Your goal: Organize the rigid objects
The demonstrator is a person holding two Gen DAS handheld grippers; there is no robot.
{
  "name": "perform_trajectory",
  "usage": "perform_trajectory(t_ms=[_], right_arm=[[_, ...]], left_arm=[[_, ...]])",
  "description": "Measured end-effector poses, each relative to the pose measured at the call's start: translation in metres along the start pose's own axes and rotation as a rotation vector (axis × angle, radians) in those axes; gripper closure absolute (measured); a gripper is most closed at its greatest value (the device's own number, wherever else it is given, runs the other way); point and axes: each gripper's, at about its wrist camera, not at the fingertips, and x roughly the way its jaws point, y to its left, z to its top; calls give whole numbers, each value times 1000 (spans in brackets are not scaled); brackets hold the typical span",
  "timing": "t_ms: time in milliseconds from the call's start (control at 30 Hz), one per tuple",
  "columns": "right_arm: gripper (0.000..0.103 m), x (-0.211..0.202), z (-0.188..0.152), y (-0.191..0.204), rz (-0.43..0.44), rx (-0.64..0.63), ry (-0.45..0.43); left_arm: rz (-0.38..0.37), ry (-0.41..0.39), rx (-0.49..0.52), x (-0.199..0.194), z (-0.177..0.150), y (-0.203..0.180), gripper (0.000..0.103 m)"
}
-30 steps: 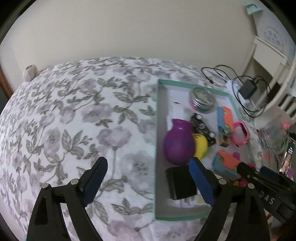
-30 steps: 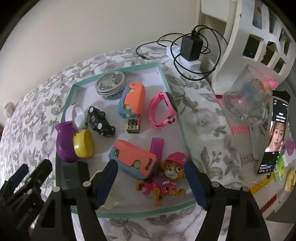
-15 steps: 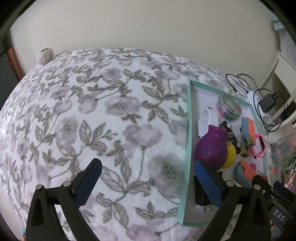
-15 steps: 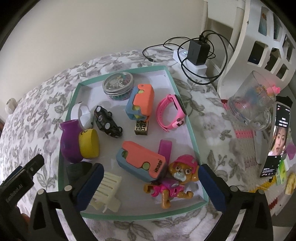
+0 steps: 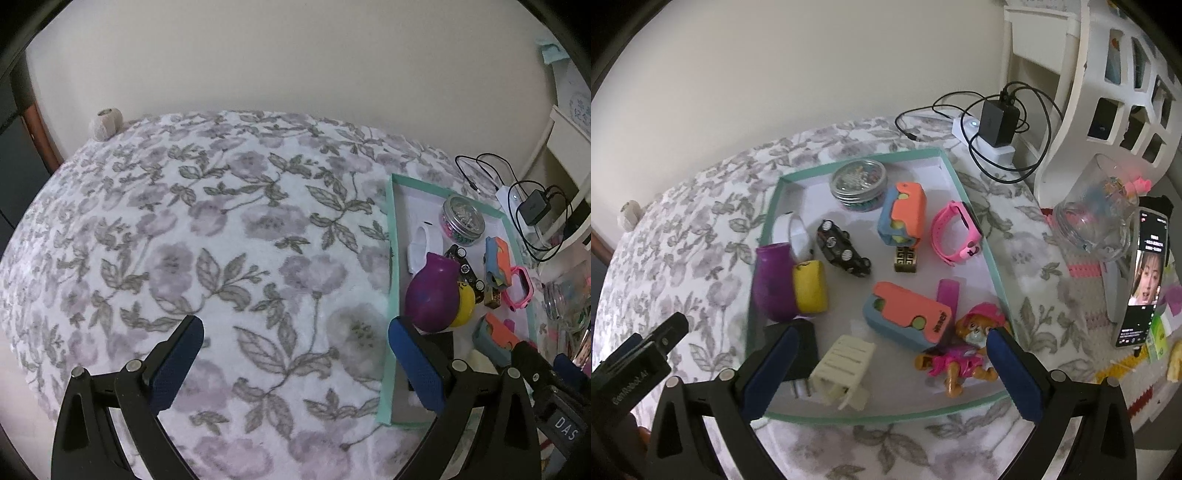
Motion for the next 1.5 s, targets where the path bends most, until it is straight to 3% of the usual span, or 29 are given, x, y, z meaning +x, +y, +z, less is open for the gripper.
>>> perform_trajectory(t_ms=[367, 767, 1500], right_arm=[[0, -33, -14, 15, 56, 14, -38], [0, -60, -31, 35, 64, -44, -67], [0, -75, -56, 42, 50, -56, -68]], left_arm=[[29, -27, -17, -39, -11, 26, 3], [18, -66, 39, -74, -33, 33, 3], [79, -58, 66, -84, -53, 59, 3]])
